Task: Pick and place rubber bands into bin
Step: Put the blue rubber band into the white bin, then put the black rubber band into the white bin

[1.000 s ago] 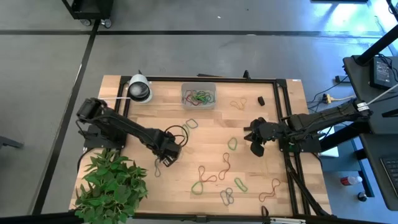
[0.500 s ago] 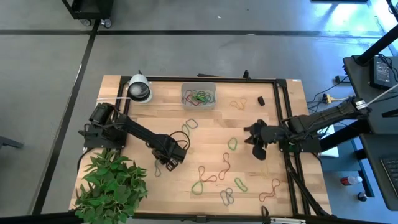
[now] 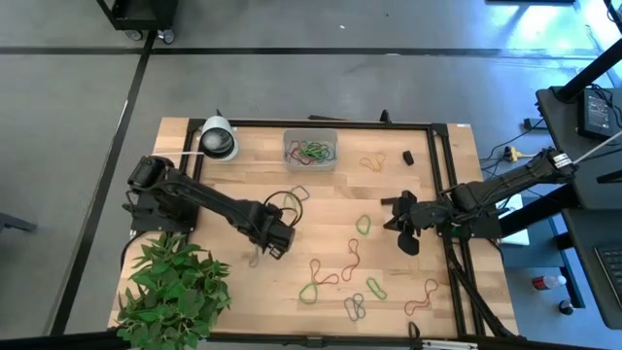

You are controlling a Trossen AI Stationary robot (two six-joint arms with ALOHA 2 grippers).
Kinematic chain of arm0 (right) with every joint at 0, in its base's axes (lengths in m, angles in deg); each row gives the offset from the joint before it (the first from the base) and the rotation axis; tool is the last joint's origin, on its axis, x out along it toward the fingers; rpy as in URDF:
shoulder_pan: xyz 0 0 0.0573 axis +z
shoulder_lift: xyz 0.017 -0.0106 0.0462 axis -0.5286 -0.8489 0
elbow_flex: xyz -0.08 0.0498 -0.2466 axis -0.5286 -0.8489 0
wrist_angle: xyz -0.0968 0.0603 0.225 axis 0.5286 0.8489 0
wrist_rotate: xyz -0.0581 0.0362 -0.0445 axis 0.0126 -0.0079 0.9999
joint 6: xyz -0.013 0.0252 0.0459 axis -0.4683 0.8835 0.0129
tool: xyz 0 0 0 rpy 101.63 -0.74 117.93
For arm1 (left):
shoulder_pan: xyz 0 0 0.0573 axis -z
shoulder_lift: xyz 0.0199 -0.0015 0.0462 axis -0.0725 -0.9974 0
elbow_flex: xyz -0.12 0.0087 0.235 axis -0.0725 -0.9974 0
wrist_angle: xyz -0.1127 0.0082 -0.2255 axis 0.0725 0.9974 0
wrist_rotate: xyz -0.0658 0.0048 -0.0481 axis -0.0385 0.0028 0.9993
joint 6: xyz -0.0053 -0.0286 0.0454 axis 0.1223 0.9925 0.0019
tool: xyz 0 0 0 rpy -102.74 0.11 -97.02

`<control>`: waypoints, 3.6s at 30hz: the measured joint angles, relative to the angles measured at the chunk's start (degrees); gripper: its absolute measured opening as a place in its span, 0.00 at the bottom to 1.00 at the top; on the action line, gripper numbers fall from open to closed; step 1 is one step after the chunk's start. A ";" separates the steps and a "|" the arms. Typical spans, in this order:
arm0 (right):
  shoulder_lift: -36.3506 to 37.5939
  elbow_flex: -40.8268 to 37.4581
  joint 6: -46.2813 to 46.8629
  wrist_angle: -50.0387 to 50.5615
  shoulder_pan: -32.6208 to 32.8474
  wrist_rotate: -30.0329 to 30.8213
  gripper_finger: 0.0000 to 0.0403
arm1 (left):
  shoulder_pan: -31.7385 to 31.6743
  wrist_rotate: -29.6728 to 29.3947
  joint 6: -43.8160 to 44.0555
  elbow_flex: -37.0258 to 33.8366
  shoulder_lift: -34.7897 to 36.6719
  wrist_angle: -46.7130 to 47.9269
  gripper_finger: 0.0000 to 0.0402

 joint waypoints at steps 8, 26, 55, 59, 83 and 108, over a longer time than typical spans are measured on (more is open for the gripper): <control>0.00 0.00 0.09 -0.05 0.00 0.15 0.03 | -4.11 -11.41 -11.37 13.53 -0.04 7.28 0.00; 0.00 0.02 1.53 -0.40 -0.07 5.34 0.01 | -31.99 -9.80 -58.55 23.12 -1.38 -12.71 0.00; 0.00 0.06 7.63 -3.15 -9.95 20.21 0.00 | -46.05 1.83 -78.89 23.12 -21.51 -16.68 0.12; 0.00 0.04 7.58 -3.52 -12.10 20.22 0.00 | -46.08 1.89 -79.35 23.12 -20.54 -14.46 0.25; -4.03 4.80 -5.04 -16.83 -36.42 16.81 0.33 | -41.07 6.37 -68.83 17.80 3.69 -9.35 0.19; -41.65 21.42 -12.07 16.49 -72.54 4.01 0.46 | -20.23 -2.08 -42.15 -15.19 26.11 -27.55 0.00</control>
